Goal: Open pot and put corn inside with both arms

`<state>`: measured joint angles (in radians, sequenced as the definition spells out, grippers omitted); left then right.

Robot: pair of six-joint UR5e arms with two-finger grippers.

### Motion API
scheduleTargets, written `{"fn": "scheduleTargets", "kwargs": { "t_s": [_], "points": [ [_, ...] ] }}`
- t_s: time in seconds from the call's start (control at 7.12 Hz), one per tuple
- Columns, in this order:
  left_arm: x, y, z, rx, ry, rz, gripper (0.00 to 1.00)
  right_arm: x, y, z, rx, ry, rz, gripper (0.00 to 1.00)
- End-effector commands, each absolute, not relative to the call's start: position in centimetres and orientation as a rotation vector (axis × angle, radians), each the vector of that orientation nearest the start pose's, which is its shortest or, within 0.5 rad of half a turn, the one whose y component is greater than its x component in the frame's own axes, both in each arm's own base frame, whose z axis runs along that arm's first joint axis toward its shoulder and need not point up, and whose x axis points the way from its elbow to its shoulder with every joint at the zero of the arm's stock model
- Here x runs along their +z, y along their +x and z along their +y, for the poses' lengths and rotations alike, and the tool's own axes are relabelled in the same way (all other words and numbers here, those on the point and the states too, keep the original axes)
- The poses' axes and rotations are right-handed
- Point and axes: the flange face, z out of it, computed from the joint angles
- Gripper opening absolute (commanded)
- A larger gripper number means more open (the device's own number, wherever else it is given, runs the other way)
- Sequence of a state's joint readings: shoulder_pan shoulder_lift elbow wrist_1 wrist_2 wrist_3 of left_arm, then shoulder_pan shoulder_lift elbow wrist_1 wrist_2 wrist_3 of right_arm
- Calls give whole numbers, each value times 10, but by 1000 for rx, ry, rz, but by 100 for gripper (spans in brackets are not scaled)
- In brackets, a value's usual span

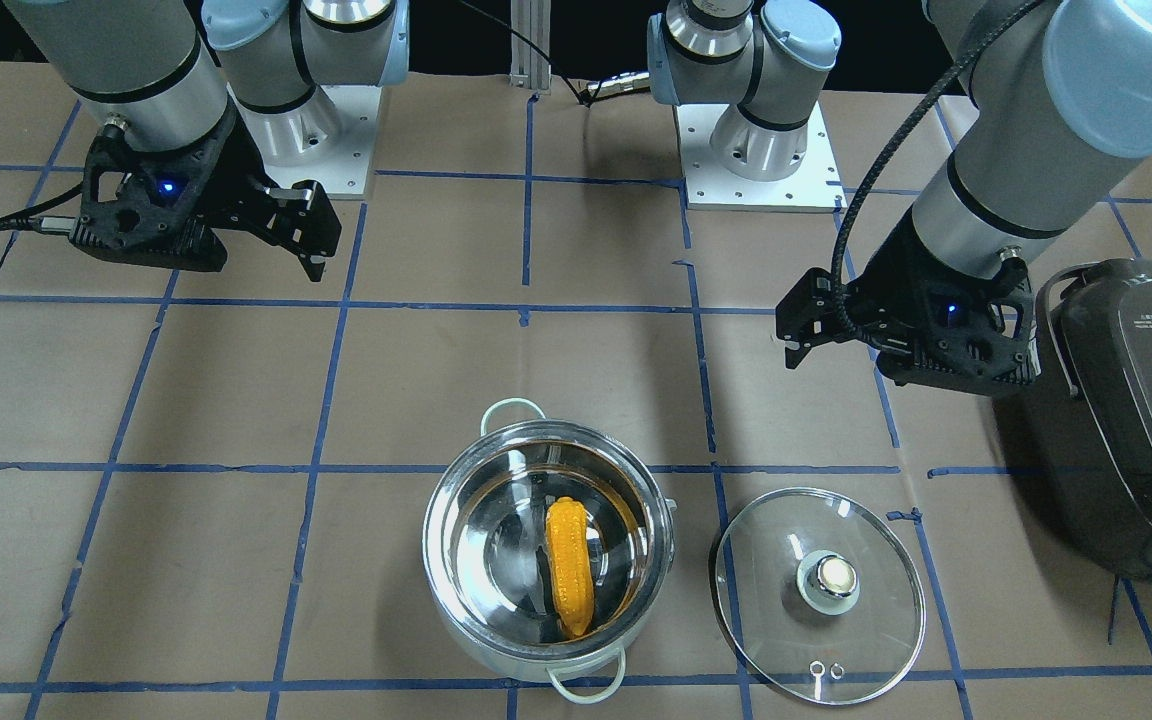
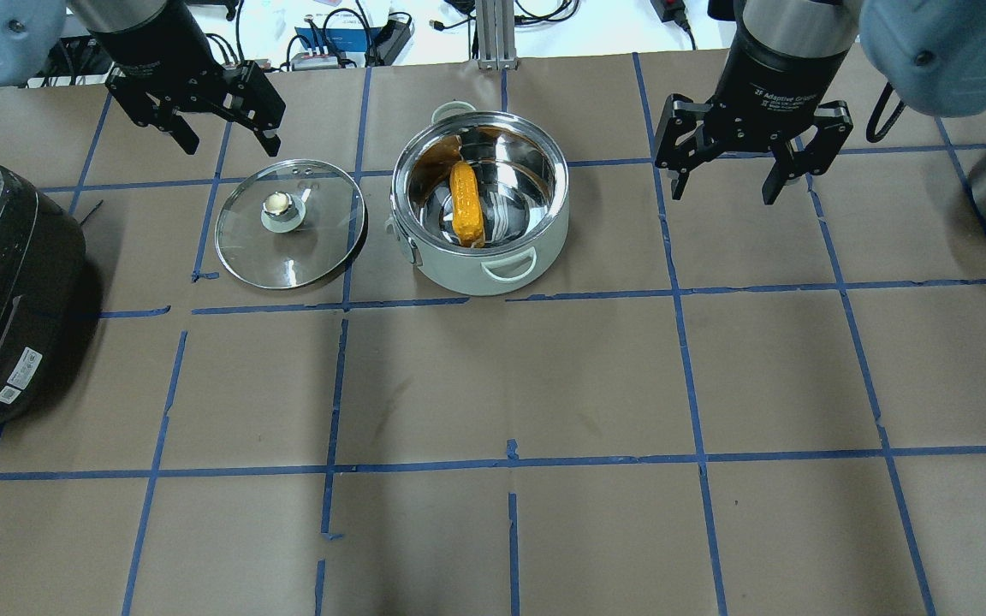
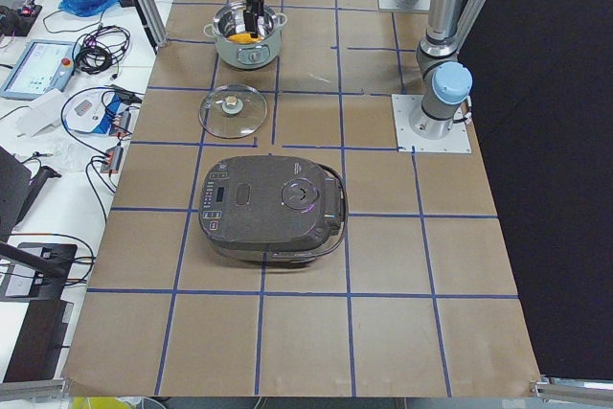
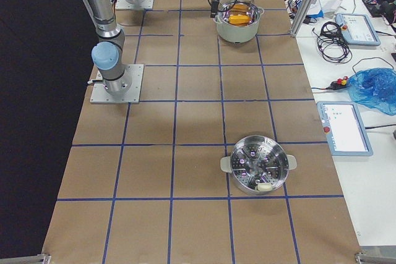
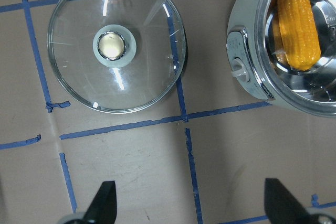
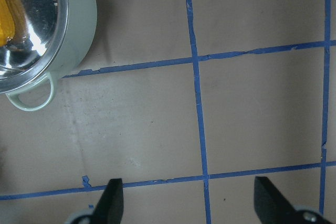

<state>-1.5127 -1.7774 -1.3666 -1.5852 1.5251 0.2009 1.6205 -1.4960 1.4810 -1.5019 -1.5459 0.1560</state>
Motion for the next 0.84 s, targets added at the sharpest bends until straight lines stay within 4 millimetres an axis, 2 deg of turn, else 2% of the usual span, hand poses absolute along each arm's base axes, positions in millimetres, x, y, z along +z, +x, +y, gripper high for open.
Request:
{"fn": "scheduleTargets", "kwargs": {
  "t_s": [0.0,0.28,0.42,0.56,0.7],
  "points": [
    [479,-110,-577,20,241,3180,100,493,163,-514,30,163,3115,91],
    [480,-116,-575,18,258,3177,100,494,162,-515,18,167,3114,91],
    [476,-116,-575,31,258,3177,100,495,162,-515,13,165,3115,96],
    [481,-116,-575,14,258,3175,100,495,162,-515,13,167,3115,99],
    [481,-116,-575,14,258,3175,100,492,160,-516,18,170,3115,99]
  ]
}}
